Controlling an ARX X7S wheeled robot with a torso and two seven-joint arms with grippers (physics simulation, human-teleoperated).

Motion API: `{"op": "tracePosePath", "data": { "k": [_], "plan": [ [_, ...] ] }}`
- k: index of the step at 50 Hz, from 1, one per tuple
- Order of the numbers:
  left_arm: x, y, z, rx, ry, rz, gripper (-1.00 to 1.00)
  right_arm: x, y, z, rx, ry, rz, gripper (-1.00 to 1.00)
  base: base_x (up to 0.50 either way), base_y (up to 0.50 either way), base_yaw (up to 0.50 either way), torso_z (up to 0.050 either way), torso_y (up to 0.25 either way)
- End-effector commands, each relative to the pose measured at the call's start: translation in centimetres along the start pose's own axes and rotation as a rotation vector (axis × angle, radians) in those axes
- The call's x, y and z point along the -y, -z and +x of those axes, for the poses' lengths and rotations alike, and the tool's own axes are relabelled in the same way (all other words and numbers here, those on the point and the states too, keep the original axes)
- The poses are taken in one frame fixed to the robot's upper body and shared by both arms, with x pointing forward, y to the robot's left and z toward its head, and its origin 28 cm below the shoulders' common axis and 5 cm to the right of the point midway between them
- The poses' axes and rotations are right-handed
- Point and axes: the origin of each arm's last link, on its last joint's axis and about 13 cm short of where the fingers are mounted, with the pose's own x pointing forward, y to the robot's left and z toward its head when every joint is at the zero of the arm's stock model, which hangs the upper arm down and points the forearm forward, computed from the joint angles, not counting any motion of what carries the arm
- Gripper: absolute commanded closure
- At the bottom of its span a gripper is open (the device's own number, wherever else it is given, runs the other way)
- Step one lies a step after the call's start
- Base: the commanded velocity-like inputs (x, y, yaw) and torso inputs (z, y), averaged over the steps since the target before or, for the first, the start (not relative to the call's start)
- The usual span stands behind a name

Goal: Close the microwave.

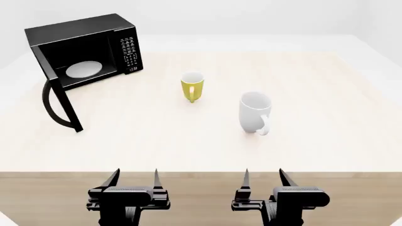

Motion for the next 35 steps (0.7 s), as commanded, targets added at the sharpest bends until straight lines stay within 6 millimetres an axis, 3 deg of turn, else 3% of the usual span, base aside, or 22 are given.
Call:
{"op": "tracePosePath", "data": {
  "k": [1, 7, 20, 30, 35],
  "plan": [
    [0.0, -1.1, -0.6, -0.004, 0.002, -0.001, -1.00, -0.1, -0.3, -0.1, 0.020, -0.017, 0.014, -1.00, 0.00, 0.00, 0.00, 0.000, 0.000],
    [0.2, -2.4, -0.6, -0.016, 0.008, -0.005, -1.00, -0.2, -0.2, -0.2, 0.013, -0.022, 0.019, -1.00, 0.00, 0.00, 0.00, 0.000, 0.000],
    [0.3, -0.9, 1.0, -0.027, 0.013, -0.012, -1.00, -0.2, -0.2, -0.3, 0.006, -0.017, 0.022, -1.00, 0.00, 0.00, 0.00, 0.000, 0.000],
    [0.2, -0.7, 1.1, -0.021, 0.012, 0.003, -1.00, -0.1, -1.3, -0.6, 0.023, -0.022, 0.030, -1.00, 0.00, 0.00, 0.00, 0.000, 0.000],
    [0.1, -2.5, 0.7, -0.007, 0.007, 0.012, -1.00, -0.1, -1.9, -0.8, 0.030, -0.023, 0.031, -1.00, 0.00, 0.00, 0.00, 0.000, 0.000]
  ]
}}
